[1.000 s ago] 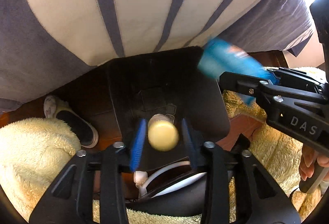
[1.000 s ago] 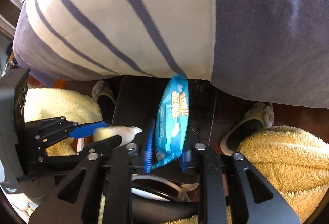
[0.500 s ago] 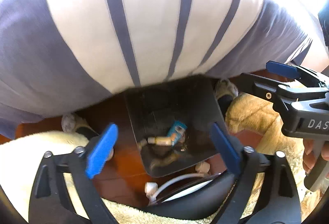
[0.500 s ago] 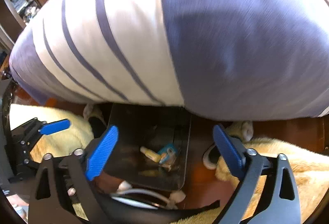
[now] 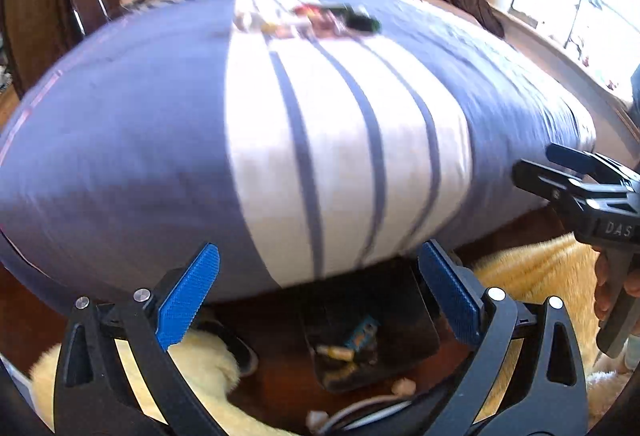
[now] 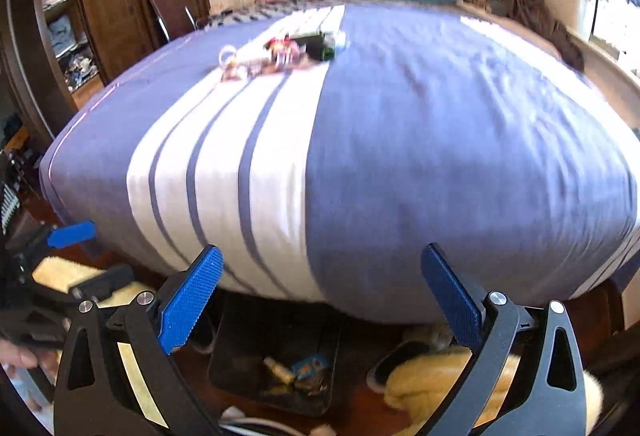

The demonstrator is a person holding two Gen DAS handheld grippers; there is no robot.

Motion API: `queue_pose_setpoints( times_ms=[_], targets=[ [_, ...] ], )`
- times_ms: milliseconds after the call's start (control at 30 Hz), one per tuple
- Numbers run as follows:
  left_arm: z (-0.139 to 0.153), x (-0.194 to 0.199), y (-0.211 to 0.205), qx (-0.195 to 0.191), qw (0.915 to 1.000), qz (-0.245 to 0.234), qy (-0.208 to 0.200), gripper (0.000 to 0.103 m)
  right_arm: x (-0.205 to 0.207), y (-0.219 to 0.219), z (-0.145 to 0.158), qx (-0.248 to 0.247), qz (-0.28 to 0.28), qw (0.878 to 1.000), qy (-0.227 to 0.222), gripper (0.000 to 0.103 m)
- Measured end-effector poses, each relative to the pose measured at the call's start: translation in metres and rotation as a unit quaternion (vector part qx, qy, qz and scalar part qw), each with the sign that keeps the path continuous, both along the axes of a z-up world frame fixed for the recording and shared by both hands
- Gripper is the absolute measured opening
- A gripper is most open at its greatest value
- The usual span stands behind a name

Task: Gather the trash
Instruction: 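Raise both open grippers back up over the remaining bed items, then grasp the ribbon bow with the left gripper while the right grasps the black thread spool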

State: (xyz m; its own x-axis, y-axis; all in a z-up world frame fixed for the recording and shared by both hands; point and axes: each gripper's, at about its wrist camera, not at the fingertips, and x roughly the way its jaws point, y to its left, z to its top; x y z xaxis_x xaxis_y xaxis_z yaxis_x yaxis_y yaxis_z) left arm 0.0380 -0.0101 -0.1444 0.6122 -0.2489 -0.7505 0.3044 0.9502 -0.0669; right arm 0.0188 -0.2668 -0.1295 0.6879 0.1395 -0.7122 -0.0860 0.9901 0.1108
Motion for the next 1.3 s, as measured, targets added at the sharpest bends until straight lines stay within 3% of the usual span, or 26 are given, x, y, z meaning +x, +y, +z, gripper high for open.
queue_pose_setpoints(
  times_ms=[200, 433, 1000, 1167, 1300],
  targets=[
    [0.025, 0.022, 0.020, 0.000, 0.9992, 0.028, -0.028, 0.095, 0.018, -0.002, 0.019, -0.012, -0.008, 1.000, -0.022, 0.099],
    [0.034, 0.064, 0.028, 0.011, 0.9982, 0.047, -0.035, 0.095, 0.051, -0.003, 0.029, -0.012, -0.018, 0.999, -0.028, 0.099],
    [0.027, 0.173, -0.009, 0.027, 0.9990, 0.035, -0.003, 0.095, 0.189, -0.003, 0.029, -0.012, -0.019, 1.000, -0.020, 0.098],
    [0.028, 0.199, -0.020, 0.031, 0.9990, 0.032, -0.002, 0.095, 0.231, 0.006, 0.024, -0.009, 0.008, 1.000, -0.006, 0.069],
    [0.032, 0.218, -0.028, 0.022, 0.9995, 0.021, -0.002, 0.095, 0.253, 0.015, 0.018, -0.016, 0.025, 1.000, 0.004, 0.060]
  ],
)
